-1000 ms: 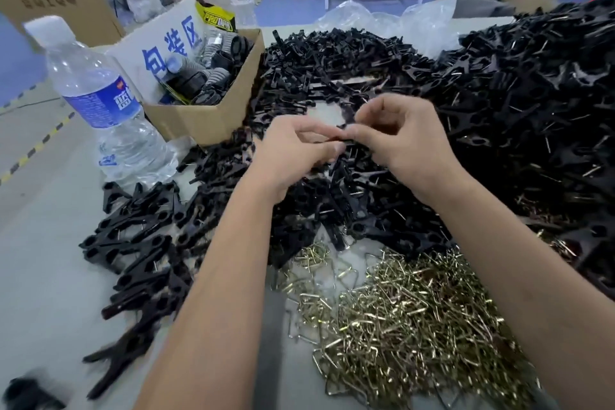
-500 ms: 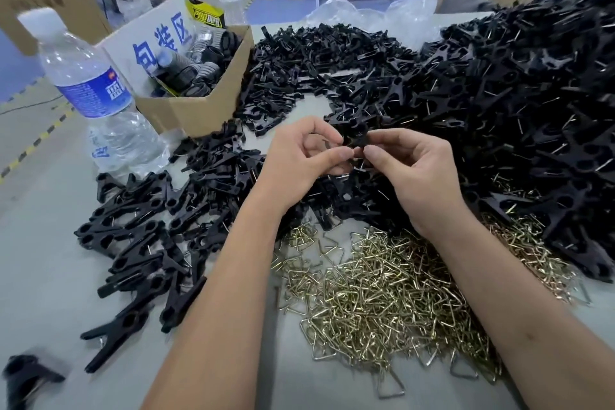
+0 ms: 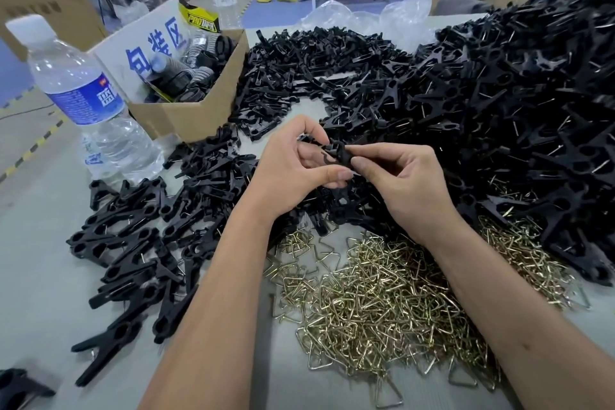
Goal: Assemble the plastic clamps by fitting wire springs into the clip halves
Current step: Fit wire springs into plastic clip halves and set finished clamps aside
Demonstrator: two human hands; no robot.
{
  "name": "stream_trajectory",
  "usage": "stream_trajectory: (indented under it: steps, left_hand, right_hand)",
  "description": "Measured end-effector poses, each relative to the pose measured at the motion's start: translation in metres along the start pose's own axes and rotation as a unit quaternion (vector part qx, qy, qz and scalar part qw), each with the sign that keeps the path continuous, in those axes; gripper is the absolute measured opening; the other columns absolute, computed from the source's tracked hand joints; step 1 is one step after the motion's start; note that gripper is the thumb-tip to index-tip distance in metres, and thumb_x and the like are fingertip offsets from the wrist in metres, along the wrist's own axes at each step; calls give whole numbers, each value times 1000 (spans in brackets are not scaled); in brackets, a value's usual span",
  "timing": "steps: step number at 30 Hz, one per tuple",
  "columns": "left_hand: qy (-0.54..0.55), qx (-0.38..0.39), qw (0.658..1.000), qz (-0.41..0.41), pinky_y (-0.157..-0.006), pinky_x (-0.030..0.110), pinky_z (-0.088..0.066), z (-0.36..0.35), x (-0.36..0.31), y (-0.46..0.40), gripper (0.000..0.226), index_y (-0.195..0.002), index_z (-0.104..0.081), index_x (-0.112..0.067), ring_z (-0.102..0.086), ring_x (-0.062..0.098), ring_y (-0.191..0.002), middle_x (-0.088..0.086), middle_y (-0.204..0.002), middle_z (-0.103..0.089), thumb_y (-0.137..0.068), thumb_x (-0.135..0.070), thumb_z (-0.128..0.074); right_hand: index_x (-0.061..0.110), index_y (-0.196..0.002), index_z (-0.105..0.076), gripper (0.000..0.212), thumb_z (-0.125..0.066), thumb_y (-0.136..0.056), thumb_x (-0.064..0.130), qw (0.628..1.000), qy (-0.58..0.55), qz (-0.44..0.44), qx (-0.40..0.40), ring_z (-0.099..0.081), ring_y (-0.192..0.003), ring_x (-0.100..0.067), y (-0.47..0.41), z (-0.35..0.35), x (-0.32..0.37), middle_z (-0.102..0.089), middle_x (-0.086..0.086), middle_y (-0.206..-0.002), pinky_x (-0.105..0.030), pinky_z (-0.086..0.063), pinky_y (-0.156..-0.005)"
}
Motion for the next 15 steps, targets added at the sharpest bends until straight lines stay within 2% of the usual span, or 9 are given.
stream_trajectory:
  steps: [7,11,15]
  left_hand:
    - [-1,-4,1000,-5,-67,34,-62,1,1,-1,48,-104,-51,-7,-77,35,-70,17,-77,-77,-77,-8,-89]
    - [9,10,1000,-6,-65,32,-61,0,-1,0,45,-103,-52,-9,-77,35,-70,16,-77,-77,-77,-3,-88]
    - [-2,16,1000,-7,-64,31,-59,0,-2,1,47,-106,-50,-6,-76,34,-67,19,-76,-76,-77,0,-87]
  right_hand:
    - [22,-108,-82,17,-74,-95,13,1000,15,6,-8,-76,-95,-8,1,1,1,-80,11,-97,-26,-61,-86]
    - [23,-109,-82,18,-74,-96,13,1000,22,4,0,-76,-96,-9,2,0,2,-80,10,-97,-35,-61,-89]
    - [20,-110,-82,18,-72,-97,12,999,38,14,20,-75,-97,-9,3,-2,4,-80,10,-98,-34,-60,-90]
Point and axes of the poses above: each hand's wrist, its own y-axis away from the middle knuckle, its own z-axis out of the back of the hand, x = y × z, the point moved 6 cm from there along -y, towards the middle knuckle
